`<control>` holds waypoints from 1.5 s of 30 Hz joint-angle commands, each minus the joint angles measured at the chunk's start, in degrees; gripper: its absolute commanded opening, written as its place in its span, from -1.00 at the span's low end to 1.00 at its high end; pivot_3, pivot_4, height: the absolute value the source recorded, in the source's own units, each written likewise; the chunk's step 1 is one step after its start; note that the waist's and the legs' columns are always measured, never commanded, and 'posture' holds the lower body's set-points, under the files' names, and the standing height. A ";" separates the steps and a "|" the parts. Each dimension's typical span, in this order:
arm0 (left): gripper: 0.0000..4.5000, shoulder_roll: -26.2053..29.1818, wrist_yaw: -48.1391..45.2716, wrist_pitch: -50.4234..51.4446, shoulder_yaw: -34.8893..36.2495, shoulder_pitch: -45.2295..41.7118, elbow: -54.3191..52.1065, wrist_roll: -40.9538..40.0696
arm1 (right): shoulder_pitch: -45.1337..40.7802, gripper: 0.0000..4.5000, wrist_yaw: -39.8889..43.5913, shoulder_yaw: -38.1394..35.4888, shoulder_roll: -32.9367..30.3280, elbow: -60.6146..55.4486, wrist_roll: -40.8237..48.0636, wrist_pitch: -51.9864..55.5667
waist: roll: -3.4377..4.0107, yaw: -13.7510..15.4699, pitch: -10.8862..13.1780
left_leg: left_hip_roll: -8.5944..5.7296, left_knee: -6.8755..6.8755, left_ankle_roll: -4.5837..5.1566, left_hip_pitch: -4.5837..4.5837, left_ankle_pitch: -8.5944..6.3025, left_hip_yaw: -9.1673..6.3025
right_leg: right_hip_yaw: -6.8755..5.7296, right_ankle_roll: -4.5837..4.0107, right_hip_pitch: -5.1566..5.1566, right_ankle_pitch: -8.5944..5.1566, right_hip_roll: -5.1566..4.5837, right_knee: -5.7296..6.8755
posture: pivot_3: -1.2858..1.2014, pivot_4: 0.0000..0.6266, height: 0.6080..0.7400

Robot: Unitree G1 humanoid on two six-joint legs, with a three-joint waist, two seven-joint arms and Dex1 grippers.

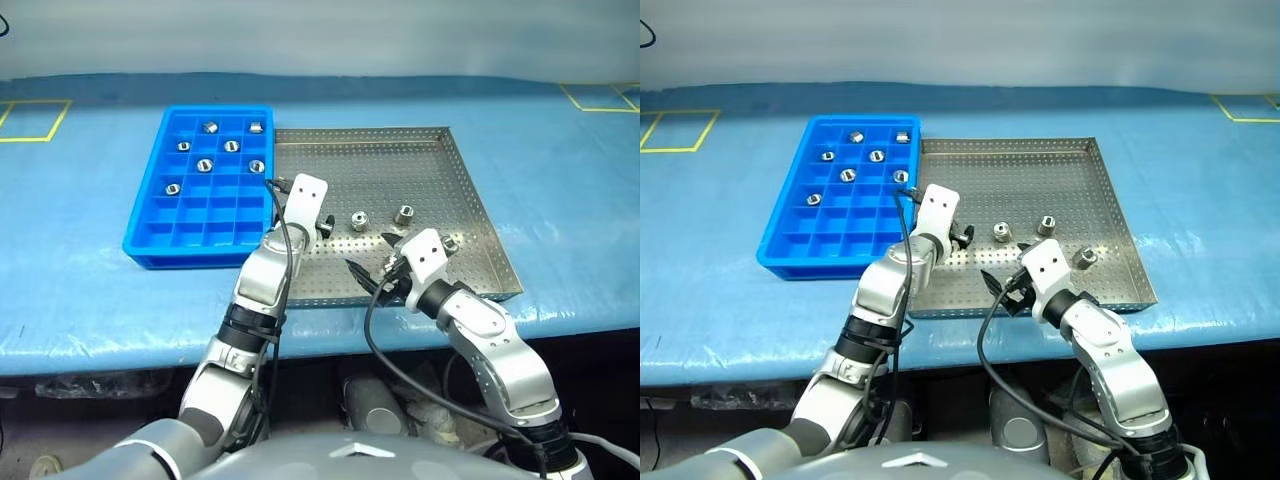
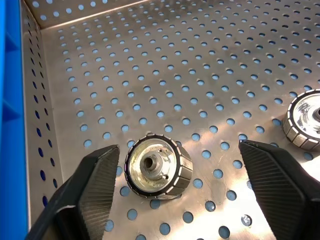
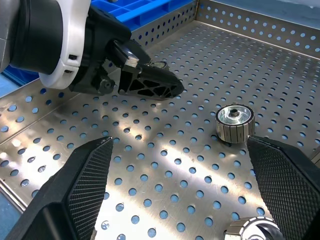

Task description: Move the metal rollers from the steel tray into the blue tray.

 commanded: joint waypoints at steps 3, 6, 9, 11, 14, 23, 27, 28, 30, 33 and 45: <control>-0.10 -1.85 1.46 -0.54 3.13 -0.22 1.86 -1.37 | -0.89 1.00 0.24 -0.19 -0.05 -1.59 0.15 -1.11 | 0.00 0.14 0.00 | -0.01 0.00 0.00 -0.01 0.00 0.00 | 0.00 0.00 0.01 0.00 -0.01 -0.02 | -0.09 -0.52 1.00; -0.54 -2.69 1.88 -0.67 4.63 -0.71 3.14 -2.15 | -0.88 1.00 0.28 -0.16 -0.07 -1.63 0.10 -1.10 | 0.00 0.17 0.00 | -0.04 0.01 0.00 -0.02 0.00 0.01 | 0.02 0.03 0.03 0.01 -0.04 -0.04 | -0.09 -0.52 1.00; -0.99 -2.68 2.06 -1.17 4.56 -0.83 3.51 -2.05 | -0.78 1.00 0.31 -0.14 -0.11 -1.69 0.08 -1.10 | 0.01 -0.04 -0.01 | -0.02 0.02 0.00 0.02 0.00 0.03 | 0.03 0.02 0.03 0.01 -0.03 -0.01 | -0.09 -0.52 1.00; -0.99 -2.72 1.63 -2.63 4.41 -0.55 3.26 -2.43 | -0.85 1.00 0.33 -0.10 -0.12 -1.55 0.04 -1.12 | 0.02 -0.06 -0.02 | -0.01 0.02 0.00 0.06 0.00 0.03 | 0.04 0.02 0.04 0.01 -0.01 0.01 | -0.09 -0.52 1.00; -0.99 -2.65 1.60 -4.33 4.13 0.06 1.64 -2.51 | -0.86 1.00 0.31 0.00 -0.12 -1.35 -0.10 -1.24 | 0.02 -0.02 -0.02 | -0.02 0.02 0.00 0.05 0.00 0.03 | 0.05 0.01 0.04 0.01 0.00 0.01 | -0.09 -0.52 1.00; 0.16 -2.58 -0.82 -1.92 2.06 -0.24 -5.62 -2.96 | -1.12 1.00 0.54 0.25 -0.17 -0.24 -0.42 -1.71 | 0.02 0.20 -0.01 | -0.04 -0.01 0.00 -0.04 0.00 0.02 | 0.06 0.02 -0.01 0.01 -0.02 -0.03 | -0.09 -0.52 1.00; 0.45 -1.90 -0.60 -3.41 1.12 -0.90 -5.35 -1.80 | -1.14 1.00 0.65 0.54 -0.13 0.12 -0.70 -1.93 | 0.02 0.17 -0.01 | -0.03 0.00 0.00 -0.02 0.00 0.02 | 0.06 0.02 -0.01 0.01 -0.01 -0.03 | -0.08 -0.52 1.00; 0.45 -1.75 -0.28 -3.88 1.13 -1.18 -4.53 -1.49 | -1.13 1.00 0.66 0.62 -0.12 0.14 -0.77 -1.93 | 0.02 0.17 -0.01 | -0.03 0.00 0.00 -0.02 0.00 0.02 | 0.06 0.01 -0.01 0.01 -0.01 -0.02 | -0.09 -0.52 1.00; 0.45 -1.82 0.49 -5.03 1.88 -1.71 -2.51 -1.38 | -1.11 1.00 0.66 0.70 -0.13 0.10 -0.86 -1.88 | 0.02 0.18 -0.01 | -0.03 0.00 0.00 -0.02 0.00 0.03 | 0.07 0.01 -0.01 0.01 -0.01 -0.03 | -0.09 -0.52 1.00; 0.45 -2.30 2.32 -7.18 4.32 -2.73 2.10 -1.80 | -0.98 1.00 0.60 0.71 -0.15 -0.04 -0.87 -1.80 | 0.02 0.25 -0.01 | -0.04 0.00 0.00 -0.02 0.00 0.02 | 0.07 0.02 0.00 0.01 -0.02 -0.04 | -0.09 -0.52 1.00; 0.38 -1.78 4.25 -15.89 8.29 -9.43 21.20 -3.60 | -0.62 1.00 0.25 0.81 0.06 -0.55 -0.85 -1.41 | 0.02 -0.05 -0.02 | -0.04 0.04 0.01 0.07 0.01 0.03 | 0.08 0.05 0.06 0.04 0.00 -0.01 | -0.10 -0.52 1.00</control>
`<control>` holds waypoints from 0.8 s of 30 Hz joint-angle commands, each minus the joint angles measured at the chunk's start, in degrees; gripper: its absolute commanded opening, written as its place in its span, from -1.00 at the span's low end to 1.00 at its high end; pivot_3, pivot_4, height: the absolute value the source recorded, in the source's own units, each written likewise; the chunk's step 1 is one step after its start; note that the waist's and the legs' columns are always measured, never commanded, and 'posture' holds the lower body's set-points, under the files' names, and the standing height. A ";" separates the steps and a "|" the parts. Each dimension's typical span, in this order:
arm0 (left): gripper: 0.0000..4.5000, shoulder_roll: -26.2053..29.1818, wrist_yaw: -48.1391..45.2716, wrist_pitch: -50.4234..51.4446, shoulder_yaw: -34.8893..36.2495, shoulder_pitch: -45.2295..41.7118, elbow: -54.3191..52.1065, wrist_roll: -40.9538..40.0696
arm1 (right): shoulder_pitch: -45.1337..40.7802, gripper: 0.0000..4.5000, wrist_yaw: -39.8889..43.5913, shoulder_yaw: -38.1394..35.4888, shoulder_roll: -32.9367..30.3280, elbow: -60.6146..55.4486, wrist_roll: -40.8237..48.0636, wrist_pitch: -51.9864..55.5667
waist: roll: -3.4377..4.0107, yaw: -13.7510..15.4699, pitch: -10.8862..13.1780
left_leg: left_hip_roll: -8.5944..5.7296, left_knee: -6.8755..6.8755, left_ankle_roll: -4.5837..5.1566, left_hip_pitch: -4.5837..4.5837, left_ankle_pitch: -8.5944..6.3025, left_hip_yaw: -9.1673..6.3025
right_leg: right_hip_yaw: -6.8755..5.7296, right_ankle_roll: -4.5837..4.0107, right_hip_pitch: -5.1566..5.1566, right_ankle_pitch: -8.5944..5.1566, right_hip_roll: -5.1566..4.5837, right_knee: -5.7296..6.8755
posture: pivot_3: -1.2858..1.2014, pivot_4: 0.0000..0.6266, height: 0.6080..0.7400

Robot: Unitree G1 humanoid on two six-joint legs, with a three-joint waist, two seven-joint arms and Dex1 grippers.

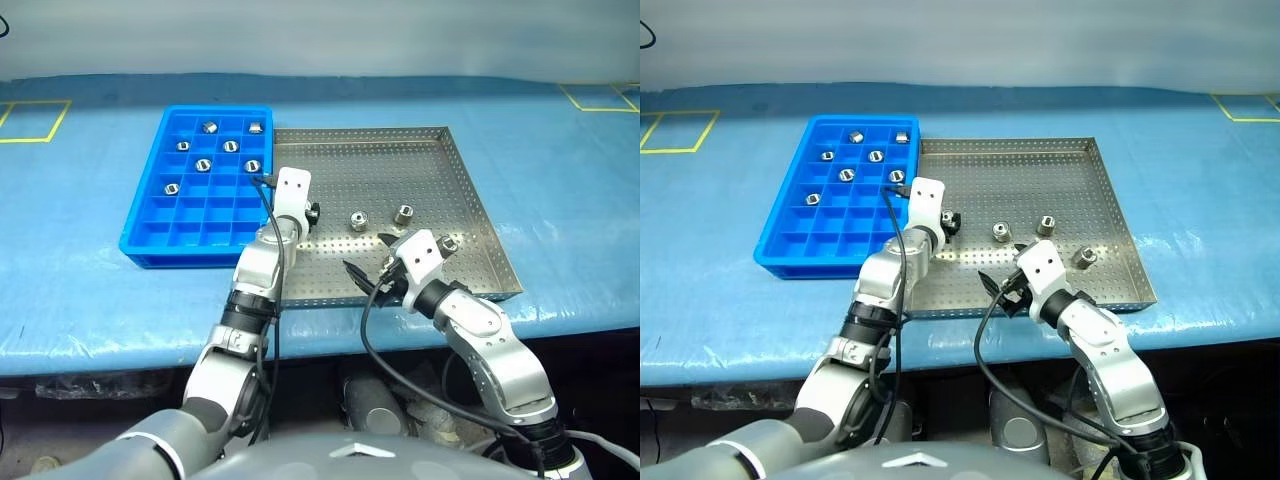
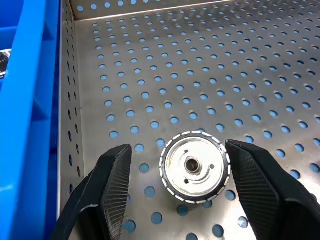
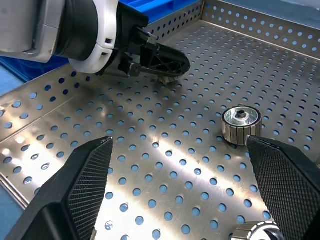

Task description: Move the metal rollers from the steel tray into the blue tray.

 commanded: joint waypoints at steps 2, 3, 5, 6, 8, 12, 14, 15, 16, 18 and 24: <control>0.17 -1.43 0.04 -3.00 1.07 -2.25 5.40 -1.21 | -0.08 1.00 -0.13 -0.44 0.12 -1.50 0.23 -0.68 | 0.04 -0.02 -0.03 | -0.02 0.01 0.00 0.02 0.00 0.01 | 0.04 0.01 0.02 0.01 0.00 0.00 | -0.10 -0.52 1.00; 0.02 -1.52 -0.13 -3.19 0.93 -2.24 5.60 -1.29 | 0.00 1.00 -0.19 -0.46 0.14 -1.57 0.23 -0.68 | 0.05 0.00 -0.04 | -0.03 0.00 0.00 0.02 0.00 0.00 | 0.04 0.01 0.04 0.01 -0.01 -0.01 | -0.10 -0.52 1.00; -0.28 -1.67 -0.19 -3.42 0.83 -2.18 5.77 -1.32 | 0.11 1.00 -0.24 -0.47 0.15 -1.66 0.25 -0.67 | 0.05 0.17 -0.04 | -0.04 0.00 0.00 0.01 0.00 -0.01 | 0.04 0.01 0.04 0.01 -0.02 -0.01 | -0.10 -0.52 1.00; -0.42 -1.82 -0.28 -3.37 0.89 -2.07 5.66 -1.57 | 0.15 1.00 -0.29 -0.47 0.17 -1.68 0.24 -0.67 | 0.05 0.14 -0.05 | -0.06 0.00 0.00 -0.01 0.00 -0.02 | 0.04 0.02 0.04 0.01 -0.03 -0.02 | -0.10 -0.52 1.00; -0.64 -2.03 -0.33 -3.14 0.89 -1.85 5.23 -2.03 | 0.18 1.00 -0.36 -0.44 0.20 -1.71 0.21 -0.64 | 0.05 0.10 -0.05 | -0.08 0.00 0.00 0.00 0.00 -0.01 | 0.07 0.05 0.05 0.03 -0.05 -0.05 | -0.10 -0.52 1.00; -0.64 -2.27 -0.77 -2.05 0.39 -1.03 2.87 -2.80 | 0.08 1.00 -0.35 -0.44 0.25 -1.59 0.26 -0.65 | 0.05 0.08 -0.05 | -0.09 0.00 0.00 0.01 0.00 -0.01 | 0.07 0.06 0.04 0.03 -0.05 -0.02 | -0.10 -0.52 1.00; -0.64 -2.37 -0.41 -1.58 0.61 -0.40 1.92 -3.09 | -0.06 1.00 -0.29 -0.39 0.27 -1.38 0.26 -0.71 | 0.05 0.07 -0.05 | -0.09 0.00 0.00 0.00 0.00 -0.01 | 0.08 0.06 0.04 0.03 -0.05 -0.03 | -0.10 -0.52 1.00; -0.64 -2.45 -0.22 -1.31 0.77 -0.07 1.52 -3.26 | -0.14 1.00 -0.26 -0.34 0.28 -1.25 0.23 -0.75 | 0.05 0.05 -0.05 | -0.09 0.00 0.00 0.00 0.00 -0.01 | 0.08 0.06 0.04 0.03 -0.05 -0.04 | -0.10 -0.52 1.00; -0.64 -2.48 -0.09 -1.10 0.85 0.15 1.23 -3.39 | -0.20 1.00 -0.24 -0.31 0.29 -1.17 0.21 -0.78 | 0.05 0.03 -0.05 | -0.10 -0.01 0.00 0.00 0.00 -0.01 | 0.08 0.06 0.03 0.03 -0.05 -0.05 | -0.10 -0.52 1.00; -0.33 -2.51 -0.13 -0.24 0.53 0.96 0.28 -3.78 | -0.31 1.00 -0.18 -0.21 0.31 -1.02 0.19 -0.83 | 0.05 0.05 -0.05 | -0.10 -0.04 0.00 0.00 0.00 -0.01 | 0.09 0.07 0.01 0.03 -0.05 -0.05 | -0.09 -0.52 1.00; 0.51 -3.27 1.47 1.13 -0.05 2.57 -2.76 -3.90 | -0.70 1.00 0.05 -0.01 0.23 -0.59 0.14 -0.89 | 0.05 0.08 -0.05 | -0.12 -0.06 0.00 0.00 0.00 -0.02 | 0.10 0.08 0.01 0.04 -0.06 -0.05 | -0.08 -0.52 1.00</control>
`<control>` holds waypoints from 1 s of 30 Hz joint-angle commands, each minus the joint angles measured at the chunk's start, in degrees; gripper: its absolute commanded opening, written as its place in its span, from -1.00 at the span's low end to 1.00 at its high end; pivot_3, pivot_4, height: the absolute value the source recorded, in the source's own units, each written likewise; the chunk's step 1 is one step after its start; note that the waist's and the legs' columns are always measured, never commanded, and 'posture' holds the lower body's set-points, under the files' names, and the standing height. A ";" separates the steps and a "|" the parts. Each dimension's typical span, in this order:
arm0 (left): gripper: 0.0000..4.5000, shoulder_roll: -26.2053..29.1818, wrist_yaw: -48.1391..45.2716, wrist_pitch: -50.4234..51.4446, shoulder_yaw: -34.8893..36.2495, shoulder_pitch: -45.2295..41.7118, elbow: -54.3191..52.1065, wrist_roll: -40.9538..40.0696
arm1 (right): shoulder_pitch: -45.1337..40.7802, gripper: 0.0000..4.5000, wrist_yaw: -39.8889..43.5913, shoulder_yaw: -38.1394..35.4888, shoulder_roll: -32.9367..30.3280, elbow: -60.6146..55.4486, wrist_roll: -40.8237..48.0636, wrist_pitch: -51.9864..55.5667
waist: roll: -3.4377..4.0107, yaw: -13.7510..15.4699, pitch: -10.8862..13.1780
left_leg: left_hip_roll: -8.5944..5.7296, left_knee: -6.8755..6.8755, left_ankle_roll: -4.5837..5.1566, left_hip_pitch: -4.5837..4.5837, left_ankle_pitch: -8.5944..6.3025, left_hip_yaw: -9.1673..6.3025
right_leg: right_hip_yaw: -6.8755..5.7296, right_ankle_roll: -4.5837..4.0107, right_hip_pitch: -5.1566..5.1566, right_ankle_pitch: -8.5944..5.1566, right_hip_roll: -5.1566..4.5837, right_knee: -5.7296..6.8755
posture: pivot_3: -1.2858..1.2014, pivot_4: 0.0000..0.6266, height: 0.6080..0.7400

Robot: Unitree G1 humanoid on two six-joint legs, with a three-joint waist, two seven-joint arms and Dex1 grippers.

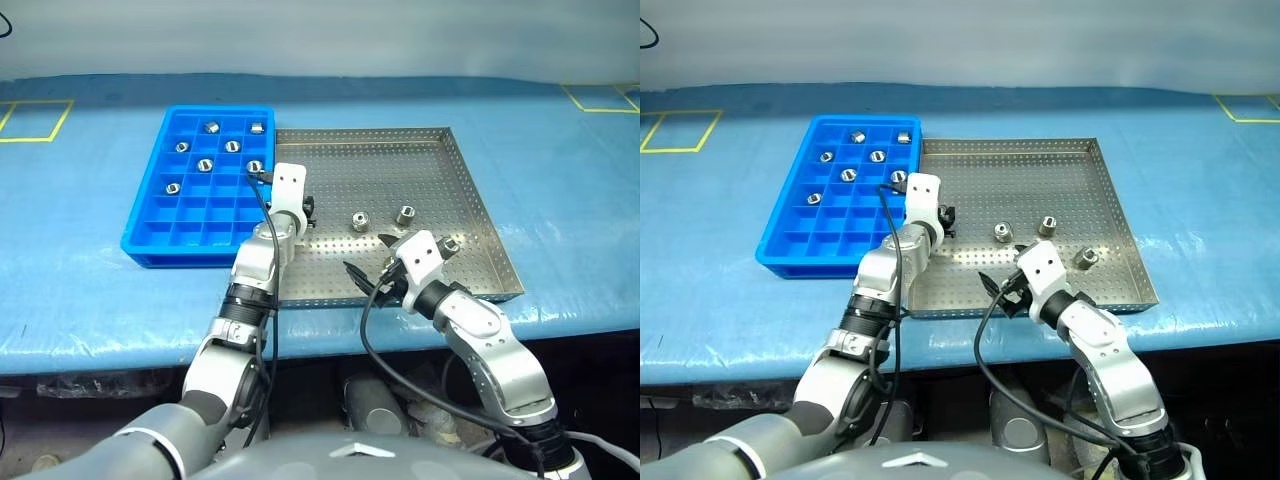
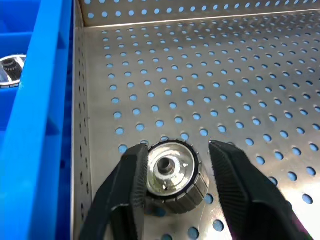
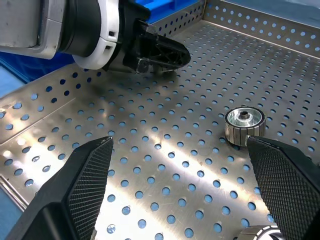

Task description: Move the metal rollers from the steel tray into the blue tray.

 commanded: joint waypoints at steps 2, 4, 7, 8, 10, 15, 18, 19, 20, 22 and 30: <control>0.79 -3.09 1.57 1.32 0.03 1.38 -1.09 -0.77 | -0.70 1.00 0.24 -0.31 0.05 -0.60 0.19 -0.91 | 0.00 -0.13 0.00 | 0.00 0.00 0.00 0.01 0.00 0.01 | 0.02 0.00 -0.01 0.00 0.00 0.00 | -0.08 -0.52 1.00; 0.79 -2.88 1.52 1.53 -0.12 1.20 -0.74 -1.10 | -0.74 1.00 0.24 -0.29 0.02 -0.59 0.14 -0.94 | 0.01 -0.23 0.00 | 0.01 0.00 0.00 0.04 0.00 0.00 | 0.02 -0.01 -0.01 -0.01 0.02 0.02 | -0.08 -0.52 1.00; 0.79 -3.08 1.49 2.18 0.74 0.93 0.11 -2.12 | -0.76 1.00 0.16 -0.33 0.03 -0.61 0.09 -0.96 | 0.02 -0.16 -0.01 | 0.01 -0.01 0.00 0.05 0.00 0.00 | 0.01 -0.04 0.00 -0.02 0.03 0.04 | -0.08 -0.52 1.00; 0.79 -3.38 1.37 2.26 1.43 0.91 0.31 -3.00 | -0.73 1.00 0.11 -0.33 0.04 -0.63 0.04 -0.97 | 0.03 -0.17 -0.02 | 0.01 0.00 0.00 0.05 0.00 0.00 | 0.02 -0.04 0.00 -0.02 0.02 0.03 | -0.09 -0.52 1.00; 0.62 -3.70 1.49 2.13 2.43 0.63 0.91 -4.24 | -0.65 1.00 0.02 -0.33 0.03 -0.69 -0.02 -0.96 | 0.06 -0.19 -0.04 | 0.00 0.00 0.00 0.05 0.00 0.02 | 0.05 -0.04 0.01 -0.02 0.01 0.01 | -0.09 -0.52 1.00; -0.06 -4.67 1.77 2.74 4.86 -0.65 2.65 -7.13 | -0.39 1.00 -0.24 -0.40 0.02 -0.87 -0.17 -1.00 | 0.20 -0.13 -0.13 | -0.02 -0.01 0.00 0.07 0.00 0.01 | 0.04 -0.03 0.03 -0.02 0.01 0.00 | -0.10 -0.52 1.00; -0.51 -4.86 2.01 3.03 5.14 -0.94 3.22 -8.13 | -0.27 1.00 -0.38 -0.50 0.07 -0.94 -0.23 -1.07 | 0.22 -0.12 -0.17 | -0.07 -0.01 0.01 0.07 0.00 0.00 | 0.05 -0.01 0.05 -0.04 -0.02 -0.01 | -0.10 -0.52 1.00; -0.57 -4.80 2.13 3.12 5.05 -0.96 3.33 -8.41 | -0.23 1.00 -0.41 -0.52 0.08 -0.96 -0.24 -1.08 | 0.22 -0.13 -0.17 | -0.07 -0.01 0.01 0.07 0.00 -0.01 | 0.04 0.00 0.06 -0.04 -0.02 -0.01 | -0.10 -0.52 1.00; -0.56 -4.52 1.94 3.36 4.44 -0.96 3.49 -8.26 | -0.17 1.00 -0.44 -0.55 0.09 -1.00 -0.22 -1.09 | 0.23 -0.15 -0.19 | -0.07 0.00 0.01 0.07 0.00 -0.01 | 0.04 0.00 0.07 -0.04 -0.03 -0.01 | -0.10 -0.52 1.00; -0.56 -4.14 1.77 3.47 3.30 -0.77 3.40 -7.73 | -0.04 1.00 -0.49 -0.56 0.11 -1.01 -0.23 -1.11 | 0.26 -0.13 -0.21 | -0.08 0.01 0.01 0.08 0.00 -0.01 | 0.05 0.01 0.08 -0.04 -0.03 0.00 | -0.10 -0.52 1.00; -0.56 -4.59 1.74 1.73 1.87 0.08 -0.99 -8.11 | -0.11 1.00 -0.44 -0.31 0.18 -0.71 -0.27 -1.20 | 0.27 0.04 -0.22 | -0.15 0.02 0.01 0.05 0.00 -0.04 | 0.04 0.02 0.08 -0.04 -0.08 -0.02 | -0.09 -0.52 1.00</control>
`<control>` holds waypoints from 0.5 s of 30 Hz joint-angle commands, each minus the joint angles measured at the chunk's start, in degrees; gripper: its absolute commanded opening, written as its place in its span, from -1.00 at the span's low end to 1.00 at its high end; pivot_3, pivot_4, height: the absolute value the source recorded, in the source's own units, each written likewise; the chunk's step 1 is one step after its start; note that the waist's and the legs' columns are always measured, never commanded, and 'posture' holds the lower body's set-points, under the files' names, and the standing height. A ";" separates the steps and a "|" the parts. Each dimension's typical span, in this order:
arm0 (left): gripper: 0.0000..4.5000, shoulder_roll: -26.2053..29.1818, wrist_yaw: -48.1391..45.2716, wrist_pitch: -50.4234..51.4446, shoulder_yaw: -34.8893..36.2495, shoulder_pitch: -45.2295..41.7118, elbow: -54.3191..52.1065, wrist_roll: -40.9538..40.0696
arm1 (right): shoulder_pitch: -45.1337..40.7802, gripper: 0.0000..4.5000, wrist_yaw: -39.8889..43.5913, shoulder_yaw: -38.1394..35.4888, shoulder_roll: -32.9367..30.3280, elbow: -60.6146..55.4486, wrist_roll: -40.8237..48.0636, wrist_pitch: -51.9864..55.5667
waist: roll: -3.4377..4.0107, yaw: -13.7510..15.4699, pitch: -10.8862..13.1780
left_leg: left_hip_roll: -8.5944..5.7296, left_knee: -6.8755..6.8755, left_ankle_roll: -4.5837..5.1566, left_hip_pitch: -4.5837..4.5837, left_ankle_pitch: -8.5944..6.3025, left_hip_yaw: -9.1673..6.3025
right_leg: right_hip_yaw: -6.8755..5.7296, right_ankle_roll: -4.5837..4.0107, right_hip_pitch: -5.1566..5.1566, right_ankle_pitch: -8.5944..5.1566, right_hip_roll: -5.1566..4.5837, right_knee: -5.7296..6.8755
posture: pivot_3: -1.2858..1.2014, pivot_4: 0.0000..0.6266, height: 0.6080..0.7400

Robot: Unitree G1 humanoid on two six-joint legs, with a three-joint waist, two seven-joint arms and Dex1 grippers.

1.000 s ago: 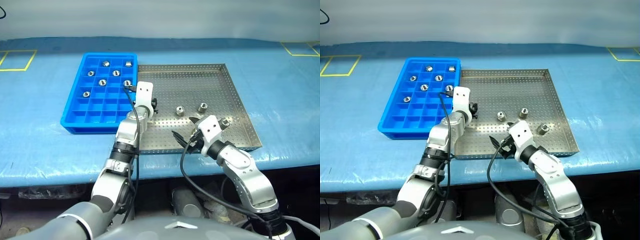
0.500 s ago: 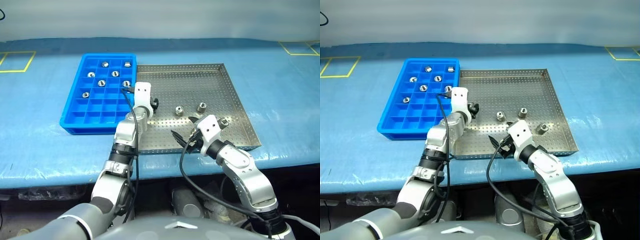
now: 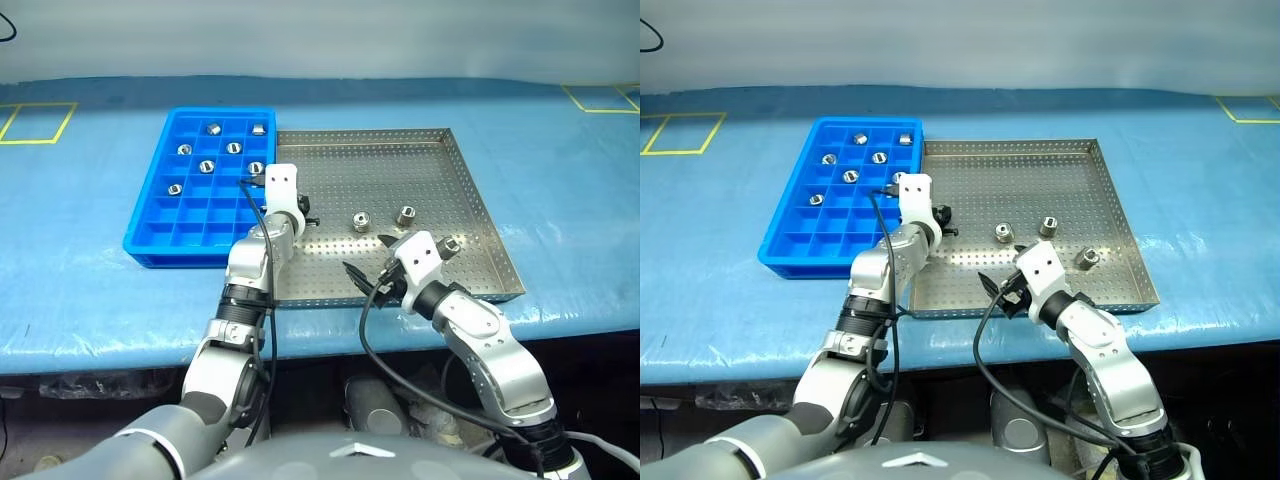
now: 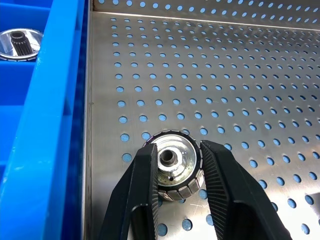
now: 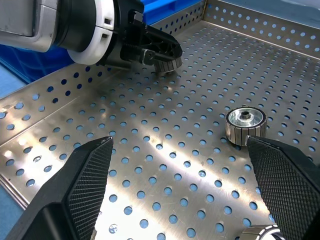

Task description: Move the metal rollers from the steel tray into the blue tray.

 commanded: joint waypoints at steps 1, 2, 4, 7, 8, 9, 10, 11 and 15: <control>-0.56 -4.59 -0.05 0.48 -2.26 0.73 -2.55 -0.34 | -0.51 1.00 -0.05 -0.35 0.21 -0.67 -0.03 -1.21 | 0.00 0.02 0.00 | 0.00 0.00 0.00 -0.01 0.00 0.00 | 0.00 0.00 -0.01 0.00 0.00 0.00 | -0.10 -0.52 1.00; -0.56 -4.71 0.25 0.30 -2.80 0.99 -4.21 -0.13 | -0.53 1.00 -0.03 -0.34 0.20 -0.58 -0.05 -1.24 | -0.01 0.00 0.01 | 0.00 0.00 0.00 -0.04 0.00 -0.01 | 0.00 0.00 -0.03 0.00 0.00 -0.01 | -0.10 -0.52 1.00; -0.56 -4.75 0.97 0.09 -4.28 1.73 -8.25 0.50 | -0.52 1.00 0.01 -0.34 0.21 -0.51 -0.02 -1.24 | -0.04 -0.02 0.03 | 0.00 -0.01 0.00 -0.11 0.00 0.00 | 0.01 0.01 -0.11 0.00 0.00 -0.02 | -0.09 -0.52 1.00; -0.56 -4.66 2.46 -0.27 -6.32 3.06 -13.66 1.81 | -0.54 1.00 0.06 -0.32 0.24 -0.35 0.02 -1.28 | -0.08 -0.04 0.08 | 0.00 -0.06 0.02 -0.19 -0.01 0.00 | 0.03 0.05 -0.23 0.02 0.00 -0.02 | -0.09 -0.52 1.00; -0.56 -4.61 3.23 -0.38 -7.21 3.75 -15.79 2.62 | -0.64 1.00 0.08 -0.26 0.29 -0.22 0.03 -1.31 | -0.08 -0.03 0.09 | 0.00 -0.07 0.02 -0.20 -0.01 0.00 | 0.04 0.07 -0.25 0.04 0.00 -0.01 | -0.09 -0.52 1.00; -0.56 -4.55 3.78 -0.40 -7.85 4.25 -17.24 3.14 | -0.72 1.00 0.09 -0.22 0.33 -0.12 0.04 -1.34 | -0.08 0.00 0.09 | 0.00 -0.08 0.02 -0.20 -0.01 -0.01 | 0.04 0.07 -0.25 0.04 0.01 0.00 | -0.09 -0.52 1.00; -0.56 -4.49 4.22 -0.35 -8.39 4.69 -18.39 3.60 | -0.81 1.00 0.11 -0.17 0.36 -0.04 0.04 -1.36 | -0.08 0.00 0.09 | 0.00 -0.08 0.02 -0.19 -0.02 -0.01 | 0.04 0.07 -0.24 0.03 0.01 0.00 | -0.09 -0.52 1.00; -0.56 -4.46 4.78 -0.19 -8.80 5.08 -19.17 4.21 | -0.89 1.00 0.14 -0.11 0.39 0.02 0.03 -1.36 | -0.08 0.00 0.09 | 0.00 -0.08 0.02 -0.19 -0.02 -0.01 | 0.04 0.05 -0.24 0.02 0.01 -0.01 | -0.09 -0.52 1.00; -0.56 -5.22 9.22 0.74 -9.17 6.87 -22.25 7.10 | -1.12 1.00 0.30 0.07 0.48 0.14 0.01 -1.37 | -0.09 0.00 0.09 | -0.01 -0.05 0.03 -0.18 -0.02 0.00 | 0.05 0.02 -0.22 0.00 0.00 -0.02 | -0.08 -0.52 1.00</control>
